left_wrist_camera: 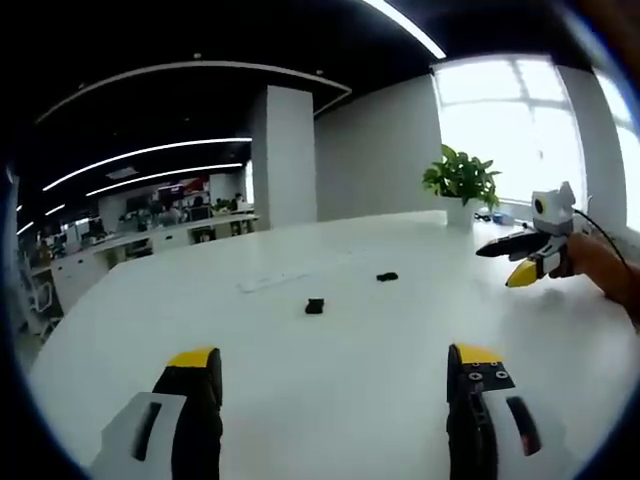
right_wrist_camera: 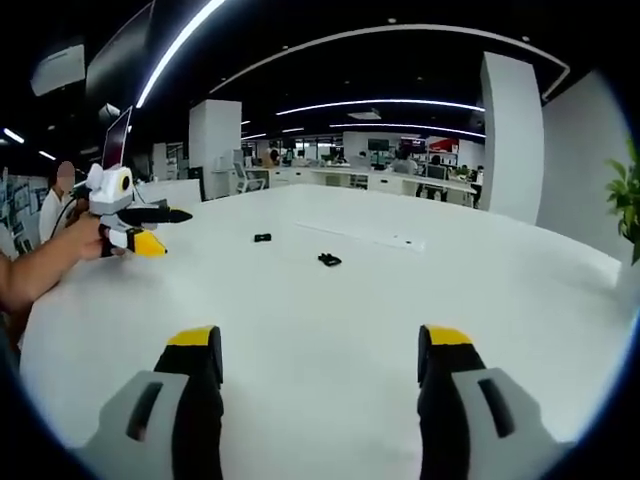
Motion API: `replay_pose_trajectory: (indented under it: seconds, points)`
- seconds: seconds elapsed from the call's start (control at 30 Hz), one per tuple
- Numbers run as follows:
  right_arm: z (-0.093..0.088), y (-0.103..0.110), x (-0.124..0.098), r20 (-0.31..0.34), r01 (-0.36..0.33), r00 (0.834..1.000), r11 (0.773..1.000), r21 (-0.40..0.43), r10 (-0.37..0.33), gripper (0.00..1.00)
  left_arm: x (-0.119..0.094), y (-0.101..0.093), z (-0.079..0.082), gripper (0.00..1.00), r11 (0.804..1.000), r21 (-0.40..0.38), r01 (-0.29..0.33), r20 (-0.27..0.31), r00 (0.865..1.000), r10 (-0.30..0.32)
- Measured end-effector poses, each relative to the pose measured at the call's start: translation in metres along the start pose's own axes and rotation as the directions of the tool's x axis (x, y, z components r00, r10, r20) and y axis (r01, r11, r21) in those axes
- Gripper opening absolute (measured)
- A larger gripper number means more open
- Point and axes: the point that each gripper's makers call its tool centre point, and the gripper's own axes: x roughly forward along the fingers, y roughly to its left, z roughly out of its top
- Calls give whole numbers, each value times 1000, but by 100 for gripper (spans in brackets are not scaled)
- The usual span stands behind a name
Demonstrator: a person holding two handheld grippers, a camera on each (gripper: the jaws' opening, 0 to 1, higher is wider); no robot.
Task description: Snap the two parts of the plastic buckle together until the buckle closes and remains connected.
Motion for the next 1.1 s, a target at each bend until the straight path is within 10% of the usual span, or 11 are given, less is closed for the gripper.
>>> replay_pose_trajectory:
  seconds: [1.1]
  points:
    - [27, -18, -1, 36, 71, 997, 996, 52, -73, 80, 18, -7, 22, 97, 987, -138, 87, 13, 996, -86]
